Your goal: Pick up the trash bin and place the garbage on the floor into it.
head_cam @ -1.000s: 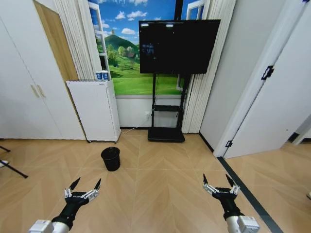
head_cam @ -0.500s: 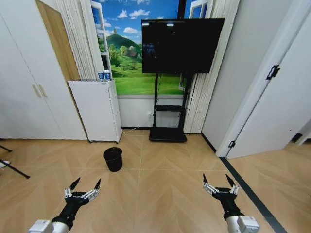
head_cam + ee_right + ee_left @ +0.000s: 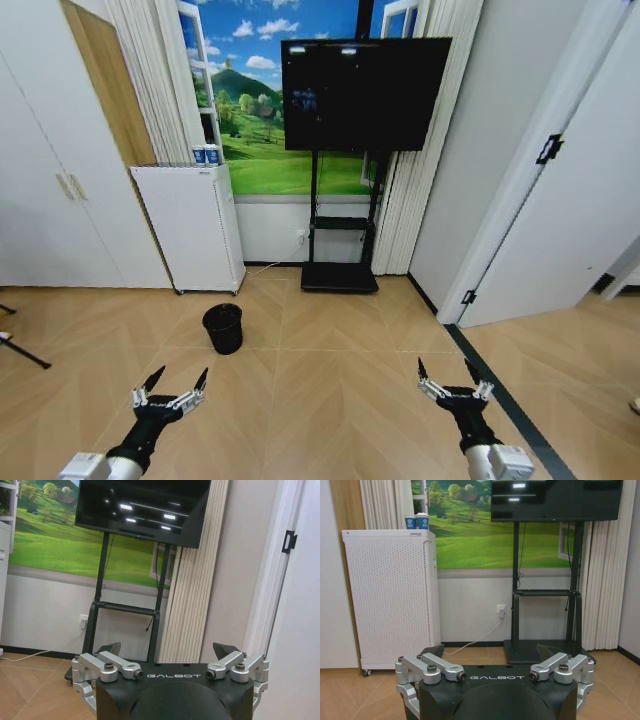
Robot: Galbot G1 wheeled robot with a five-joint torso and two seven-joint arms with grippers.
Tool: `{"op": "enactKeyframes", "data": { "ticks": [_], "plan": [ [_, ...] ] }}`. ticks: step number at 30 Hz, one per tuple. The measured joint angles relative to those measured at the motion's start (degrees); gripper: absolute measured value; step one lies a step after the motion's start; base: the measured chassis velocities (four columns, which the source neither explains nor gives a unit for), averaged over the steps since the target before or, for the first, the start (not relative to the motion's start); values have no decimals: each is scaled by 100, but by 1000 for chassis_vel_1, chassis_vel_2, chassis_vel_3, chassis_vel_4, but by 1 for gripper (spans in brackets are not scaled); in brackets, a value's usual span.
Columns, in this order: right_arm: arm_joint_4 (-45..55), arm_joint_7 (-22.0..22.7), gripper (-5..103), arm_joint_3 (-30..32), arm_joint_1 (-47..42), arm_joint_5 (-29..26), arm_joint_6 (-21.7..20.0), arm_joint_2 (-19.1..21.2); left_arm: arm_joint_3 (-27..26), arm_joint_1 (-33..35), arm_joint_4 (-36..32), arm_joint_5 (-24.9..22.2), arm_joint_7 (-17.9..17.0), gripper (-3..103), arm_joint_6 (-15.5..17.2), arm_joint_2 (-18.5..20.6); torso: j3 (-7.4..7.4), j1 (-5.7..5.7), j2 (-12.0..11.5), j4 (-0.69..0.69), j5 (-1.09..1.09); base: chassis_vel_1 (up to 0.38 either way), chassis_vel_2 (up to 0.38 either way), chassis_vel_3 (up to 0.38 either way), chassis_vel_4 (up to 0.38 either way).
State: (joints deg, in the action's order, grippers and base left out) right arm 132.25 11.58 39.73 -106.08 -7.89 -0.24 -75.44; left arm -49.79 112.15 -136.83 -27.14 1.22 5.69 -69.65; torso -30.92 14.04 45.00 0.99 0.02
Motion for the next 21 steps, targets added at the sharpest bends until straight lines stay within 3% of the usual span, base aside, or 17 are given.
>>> {"op": "enactKeyframes", "data": {
  "ticks": [6, 8, 10, 21],
  "plan": [
    [0, 1, 100, 2, 0, 0, 0, 1, 1, 0, -1, 0, 2, 100, 0, -1, 0, 0, 0, -1, 5, -206, -199, 194, 188],
    [0, 1, 100, 3, 0, 0, 0, 1, 1, -1, -1, -1, 2, 100, 0, -1, 0, 0, 0, 3, -4, -39, -96, 114, 5],
    [0, 1, 100, 2, 0, 0, 0, 0, 1, 0, -1, 0, 3, 100, 0, -1, 0, -1, 0, -3, 1, 0, 0, 0, 0],
    [0, 1, 100, 0, 0, 0, 0, 0, -1, 0, -1, 0, 1, 100, 0, 1, 0, 0, 0, 0, -3, 134, 126, -133, -124]
  ]
}}
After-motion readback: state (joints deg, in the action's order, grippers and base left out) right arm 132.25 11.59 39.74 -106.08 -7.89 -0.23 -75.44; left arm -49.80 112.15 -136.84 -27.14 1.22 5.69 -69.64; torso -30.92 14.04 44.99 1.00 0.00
